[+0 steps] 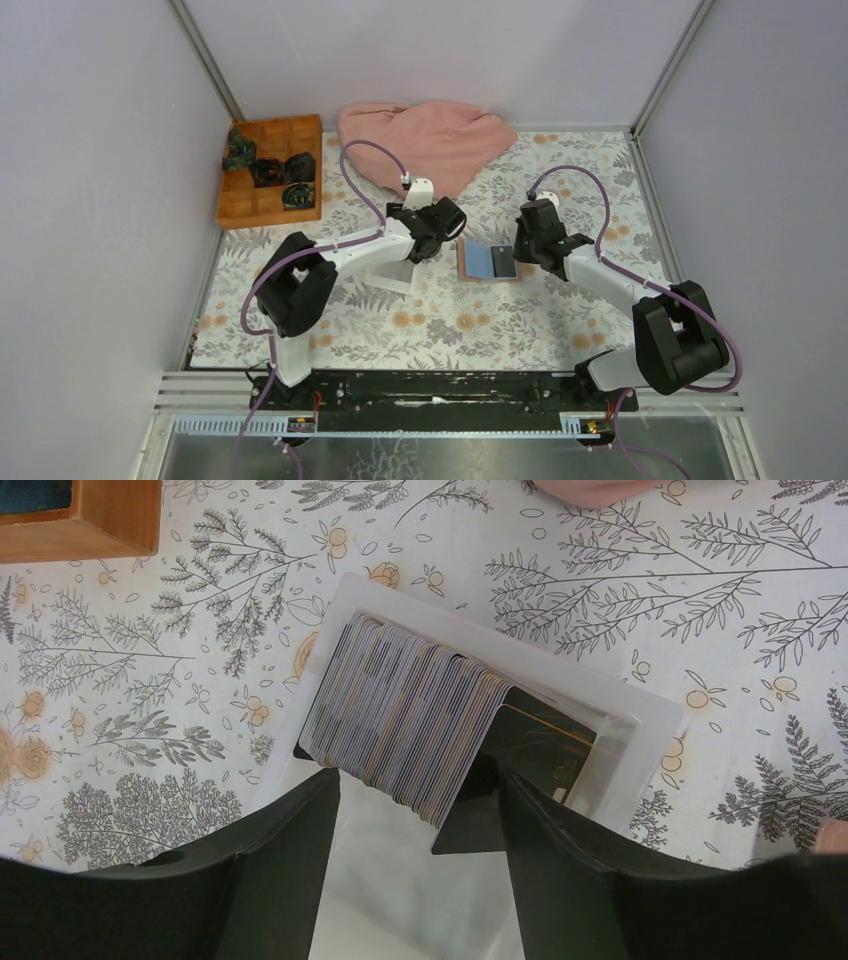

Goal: Put the credit cards into the card holder
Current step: Pick up the credit card from the storage box.

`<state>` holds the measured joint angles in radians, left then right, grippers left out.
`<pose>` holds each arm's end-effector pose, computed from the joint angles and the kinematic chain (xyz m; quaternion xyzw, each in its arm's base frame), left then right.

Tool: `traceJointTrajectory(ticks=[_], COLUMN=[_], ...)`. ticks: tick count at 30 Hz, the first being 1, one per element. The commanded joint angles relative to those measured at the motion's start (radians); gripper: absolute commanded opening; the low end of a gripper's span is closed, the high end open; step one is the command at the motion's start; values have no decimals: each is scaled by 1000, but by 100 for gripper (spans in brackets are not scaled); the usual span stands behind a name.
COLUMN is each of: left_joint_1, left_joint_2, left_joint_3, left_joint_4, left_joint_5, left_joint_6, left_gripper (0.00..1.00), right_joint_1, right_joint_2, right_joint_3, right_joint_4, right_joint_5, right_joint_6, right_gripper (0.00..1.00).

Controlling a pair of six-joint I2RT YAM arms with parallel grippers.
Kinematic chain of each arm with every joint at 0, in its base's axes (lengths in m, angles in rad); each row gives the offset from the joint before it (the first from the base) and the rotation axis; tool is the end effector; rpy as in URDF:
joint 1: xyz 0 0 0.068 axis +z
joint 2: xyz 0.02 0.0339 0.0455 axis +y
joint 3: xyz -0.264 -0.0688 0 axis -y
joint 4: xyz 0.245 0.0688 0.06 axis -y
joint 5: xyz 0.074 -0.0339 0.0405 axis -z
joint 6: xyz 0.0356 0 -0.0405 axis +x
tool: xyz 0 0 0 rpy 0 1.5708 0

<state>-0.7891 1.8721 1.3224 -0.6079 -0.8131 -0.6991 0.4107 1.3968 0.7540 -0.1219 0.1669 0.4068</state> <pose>0.2847 -0.2502 0.1986 -0.0406 0.9017 0.1571 0.4008 0.2637 0.1084 0.1991 0.0309 0.9167 0.0850 0.3891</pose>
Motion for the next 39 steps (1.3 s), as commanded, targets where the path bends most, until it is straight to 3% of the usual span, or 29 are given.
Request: traceJointTrajectory(ticks=[1, 39], left_joint_1=[13, 14], left_joint_2=[-1, -60], left_joint_3=[27, 32], left_joint_4=[-31, -24], left_joint_5=[-36, -35], left_joint_6=[20, 55], left_gripper=[66, 55], right_joint_1=[8, 8], right_joint_2=[-28, -36], right_joint_3=[-1, -21], right_joint_4=[24, 40], right_joint_5=[20, 29], right_joint_6=[-10, -8], right_gripper=[16, 16])
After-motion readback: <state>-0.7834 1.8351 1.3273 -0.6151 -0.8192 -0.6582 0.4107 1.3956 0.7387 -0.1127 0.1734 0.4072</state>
